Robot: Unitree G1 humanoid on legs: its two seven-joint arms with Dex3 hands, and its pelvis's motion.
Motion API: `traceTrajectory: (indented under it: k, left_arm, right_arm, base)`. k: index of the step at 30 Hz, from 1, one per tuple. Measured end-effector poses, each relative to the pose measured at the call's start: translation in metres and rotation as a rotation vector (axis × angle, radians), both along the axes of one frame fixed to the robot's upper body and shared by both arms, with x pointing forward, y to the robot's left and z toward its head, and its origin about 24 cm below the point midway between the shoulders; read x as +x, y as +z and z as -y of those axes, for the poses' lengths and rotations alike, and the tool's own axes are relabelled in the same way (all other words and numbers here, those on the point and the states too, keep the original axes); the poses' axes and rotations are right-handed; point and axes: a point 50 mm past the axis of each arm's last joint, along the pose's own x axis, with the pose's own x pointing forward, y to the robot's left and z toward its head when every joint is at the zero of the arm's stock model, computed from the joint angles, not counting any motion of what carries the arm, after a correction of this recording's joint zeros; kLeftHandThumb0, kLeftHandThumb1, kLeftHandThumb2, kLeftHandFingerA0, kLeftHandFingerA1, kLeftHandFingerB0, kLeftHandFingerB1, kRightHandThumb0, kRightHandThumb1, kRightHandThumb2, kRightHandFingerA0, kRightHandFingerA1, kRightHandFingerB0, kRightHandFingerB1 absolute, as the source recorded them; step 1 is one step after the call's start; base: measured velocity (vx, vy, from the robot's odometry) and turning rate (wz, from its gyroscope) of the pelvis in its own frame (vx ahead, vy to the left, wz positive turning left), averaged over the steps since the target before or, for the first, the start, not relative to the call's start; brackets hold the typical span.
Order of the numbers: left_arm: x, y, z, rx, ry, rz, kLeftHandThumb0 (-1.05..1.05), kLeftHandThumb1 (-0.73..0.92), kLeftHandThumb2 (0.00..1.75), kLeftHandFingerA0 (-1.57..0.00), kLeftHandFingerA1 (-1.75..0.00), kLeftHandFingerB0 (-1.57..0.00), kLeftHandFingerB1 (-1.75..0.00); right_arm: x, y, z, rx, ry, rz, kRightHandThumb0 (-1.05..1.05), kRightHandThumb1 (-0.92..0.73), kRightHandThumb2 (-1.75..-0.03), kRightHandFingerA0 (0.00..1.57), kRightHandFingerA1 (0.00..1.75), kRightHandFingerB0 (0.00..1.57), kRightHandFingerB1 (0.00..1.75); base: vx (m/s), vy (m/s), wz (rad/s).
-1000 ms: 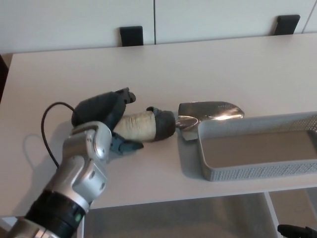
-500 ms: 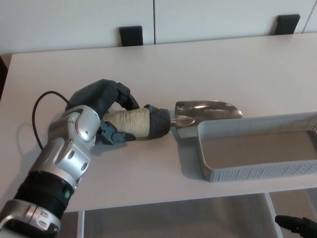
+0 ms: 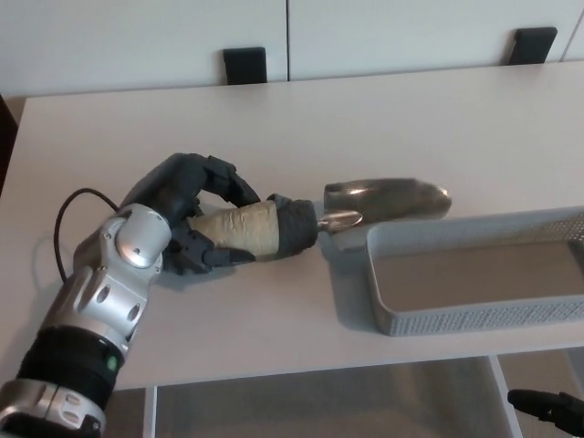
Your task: The robot walks towards a desk on which a shovel is kept on the left hand side and a container is kept on the right hand side. The robot picks up the shovel using its left hand and places it in the container.
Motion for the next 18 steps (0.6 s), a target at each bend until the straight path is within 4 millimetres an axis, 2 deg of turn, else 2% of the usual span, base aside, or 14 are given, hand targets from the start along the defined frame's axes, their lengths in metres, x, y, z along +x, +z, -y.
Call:
traceTrajectory:
  k: [2, 3, 4, 5, 6, 7, 8, 10, 11, 12, 13, 16, 17, 18]
  left_arm:
    - [-0.001, -0.001, 0.0, -0.058, 0.031, -0.002, -0.29, 0.13, 1.25, -1.5, -1.07, -1.12, -1.06]
    - [-0.001, -0.003, 0.001, -0.113, 0.059, -0.003, -0.29, 0.13, 1.25, -1.5, -1.07, -1.12, -1.06]
    - [-0.002, -0.004, 0.002, -0.147, 0.073, -0.006, -0.16, 0.26, 1.17, -1.45, -1.28, -1.19, -1.15]
    - [-0.003, -0.005, 0.003, -0.191, 0.092, -0.011, -0.16, 0.26, 1.17, -1.45, -1.28, -1.19, -1.15]
    - [-0.003, -0.007, 0.004, -0.222, 0.106, -0.014, -0.23, 0.1, 1.41, -1.47, -1.26, -1.2, -1.25]
    - [-0.004, -0.008, 0.005, -0.262, 0.126, -0.017, -0.23, 0.1, 1.41, -1.47, -1.26, -1.2, -1.25]
    - [-0.005, -0.009, 0.006, -0.294, 0.142, -0.019, -0.22, 0.06, 1.67, -1.57, -1.19, -1.23, -1.4]
    - [-0.006, -0.011, 0.008, -0.376, 0.183, -0.023, -0.24, 0.08, 1.75, -1.57, -1.18, -1.2, -1.45]
    - [-0.006, -0.011, 0.009, -0.401, 0.196, -0.023, -0.22, 0.08, 1.75, -1.57, -1.11, -1.23, -1.41]
    - [-0.006, -0.012, 0.01, -0.444, 0.22, -0.023, -0.22, -0.01, 1.75, -1.57, -1.19, -1.28, -1.32]
    - [-0.007, -0.013, 0.01, -0.472, 0.236, -0.023, -0.32, 0.08, 1.71, -1.57, -1.06, -1.31, -1.3]
    - [-0.008, -0.012, 0.011, -0.566, 0.289, -0.014, -0.35, 0.07, 1.59, -1.57, -1.12, -1.35, -1.24]
    - [-0.008, -0.011, 0.011, -0.607, 0.309, -0.004, -0.28, -0.02, 1.69, -1.57, -1.22, -1.32, -1.2]
    - [-0.008, -0.01, 0.011, -0.633, 0.322, 0.004, -0.28, -0.02, 1.69, -1.57, -1.22, -1.32, -1.2]
  right_arm:
    - [0.0, 0.0, 0.0, 0.0, 0.0, 0.0, -0.2, -0.41, -0.58, 0.81, 0.69, 0.59, 0.57]
    - [0.0, 0.0, 0.0, 0.0, 0.001, 0.0, -0.2, -0.41, -0.58, 0.81, 0.69, 0.59, 0.57]
    - [0.0, 0.0, 0.0, 0.0, 0.001, 0.0, -0.22, -0.41, -0.59, 0.81, 0.7, 0.58, 0.57]
    - [0.0, 0.0, 0.0, 0.0, 0.001, 0.0, -0.22, -0.41, -0.59, 0.81, 0.7, 0.58, 0.57]
    - [0.0, 0.0, 0.0, 0.0, 0.002, 0.0, -0.2, -0.42, -0.58, 0.81, 0.69, 0.59, 0.57]
    - [0.0, 0.0, 0.0, 0.0, 0.002, 0.0, -0.2, -0.42, -0.58, 0.81, 0.69, 0.59, 0.57]
    - [0.0, 0.0, 0.0, 0.0, 0.002, -0.001, -0.15, -0.45, -0.53, 0.81, 0.66, 0.61, 0.54]
    - [0.0, 0.0, 0.0, 0.0, 0.003, -0.001, -0.2, -0.43, -0.58, 0.8, 0.69, 0.6, 0.57]
    - [0.0, 0.0, 0.0, 0.0, 0.003, -0.001, -0.2, -0.42, -0.58, 0.8, 0.69, 0.6, 0.58]
    - [0.0, 0.0, 0.0, 0.0, 0.003, -0.001, -0.2, -0.42, -0.58, 0.8, 0.69, 0.6, 0.58]
    - [0.0, 0.0, -0.001, 0.0, 0.004, -0.001, -0.2, -0.42, -0.58, 0.81, 0.69, 0.6, 0.58]
    - [0.001, 0.0, -0.001, 0.001, 0.006, -0.002, -0.21, -0.42, -0.58, 0.8, 0.69, 0.6, 0.58]
    - [0.001, 0.0, -0.001, 0.001, 0.006, -0.002, -0.21, -0.42, -0.58, 0.79, 0.69, 0.6, 0.58]
    - [0.001, 0.0, -0.001, 0.001, 0.007, -0.002, -0.21, -0.42, -0.58, 0.79, 0.69, 0.6, 0.58]
  base:
    - [0.0, 0.0, 0.0]
    - [0.0, 0.0, 0.0]
    - [0.0, 0.0, 0.0]
    - [0.0, 0.0, 0.0]
    - [0.0, 0.0, 0.0]
    - [0.0, 0.0, 0.0]
    - [0.0, 0.0, 0.0]
    - [0.0, 0.0, 0.0]
    - [0.0, 0.0, 0.0]
    - [0.0, 0.0, 0.0]
    - [0.0, 0.0, 0.0]
    - [0.0, 0.0, 0.0]
    - [0.0, 0.0, 0.0]
    - [0.0, 0.0, 0.0]
